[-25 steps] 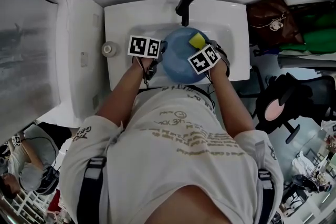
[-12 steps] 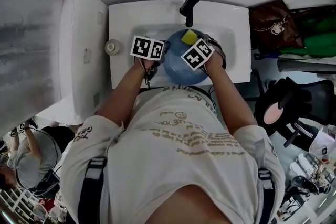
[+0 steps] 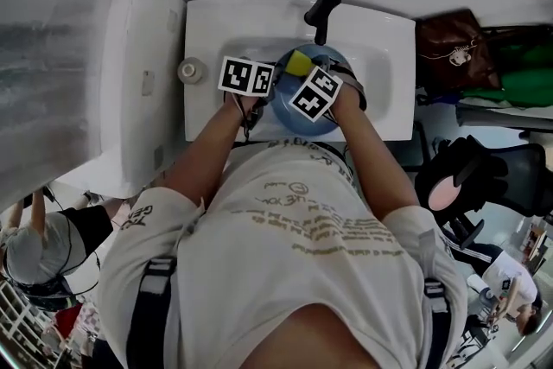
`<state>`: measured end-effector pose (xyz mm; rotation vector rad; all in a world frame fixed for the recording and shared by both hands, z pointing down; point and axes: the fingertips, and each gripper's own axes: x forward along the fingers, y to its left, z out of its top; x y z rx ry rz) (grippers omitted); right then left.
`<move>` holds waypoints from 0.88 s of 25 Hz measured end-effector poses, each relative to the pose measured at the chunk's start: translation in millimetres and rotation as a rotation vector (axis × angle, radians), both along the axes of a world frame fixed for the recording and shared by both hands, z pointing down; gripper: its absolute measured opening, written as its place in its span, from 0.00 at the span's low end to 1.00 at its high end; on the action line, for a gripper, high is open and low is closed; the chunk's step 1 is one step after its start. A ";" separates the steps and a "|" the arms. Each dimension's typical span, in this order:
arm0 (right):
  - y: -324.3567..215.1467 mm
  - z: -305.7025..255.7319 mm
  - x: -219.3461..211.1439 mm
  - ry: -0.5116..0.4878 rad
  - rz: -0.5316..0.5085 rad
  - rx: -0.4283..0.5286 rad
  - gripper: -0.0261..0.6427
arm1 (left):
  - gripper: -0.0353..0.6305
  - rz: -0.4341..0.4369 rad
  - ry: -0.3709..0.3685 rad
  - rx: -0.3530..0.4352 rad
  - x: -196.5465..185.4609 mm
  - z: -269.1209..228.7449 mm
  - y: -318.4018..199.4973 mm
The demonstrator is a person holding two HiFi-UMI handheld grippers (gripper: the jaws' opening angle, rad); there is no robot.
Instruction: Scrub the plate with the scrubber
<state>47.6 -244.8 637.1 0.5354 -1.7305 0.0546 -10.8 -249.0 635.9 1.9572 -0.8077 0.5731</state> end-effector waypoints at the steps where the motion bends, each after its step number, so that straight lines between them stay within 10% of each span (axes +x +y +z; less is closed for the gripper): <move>1: 2.4 -0.1 -3.8 -0.006 -0.008 -0.009 0.33 | 0.10 -0.007 0.000 0.005 -0.9 -0.2 -0.9; 22: 88.9 25.2 -10.9 -0.149 0.056 -0.366 0.33 | 0.11 -0.214 0.061 -0.042 -28.1 7.4 -14.7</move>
